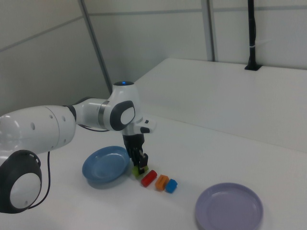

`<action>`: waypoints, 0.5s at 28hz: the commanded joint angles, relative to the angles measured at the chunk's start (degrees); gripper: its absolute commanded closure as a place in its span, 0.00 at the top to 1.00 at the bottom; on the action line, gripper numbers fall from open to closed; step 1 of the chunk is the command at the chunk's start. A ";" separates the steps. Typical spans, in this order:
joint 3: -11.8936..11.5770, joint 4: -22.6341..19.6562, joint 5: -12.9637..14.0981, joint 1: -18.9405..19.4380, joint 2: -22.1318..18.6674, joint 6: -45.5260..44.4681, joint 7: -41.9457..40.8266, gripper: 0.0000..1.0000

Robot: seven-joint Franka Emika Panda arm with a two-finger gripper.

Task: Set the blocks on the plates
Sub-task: 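Carry the green block onto the light blue plate and release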

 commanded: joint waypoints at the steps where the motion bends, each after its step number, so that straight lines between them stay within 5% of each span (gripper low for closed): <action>1: -0.25 -0.80 -0.05 0.22 -3.80 1.20 -0.05 0.00; 14: 0.01 -0.80 -1.01 8.13 -4.06 1.55 -0.05 0.00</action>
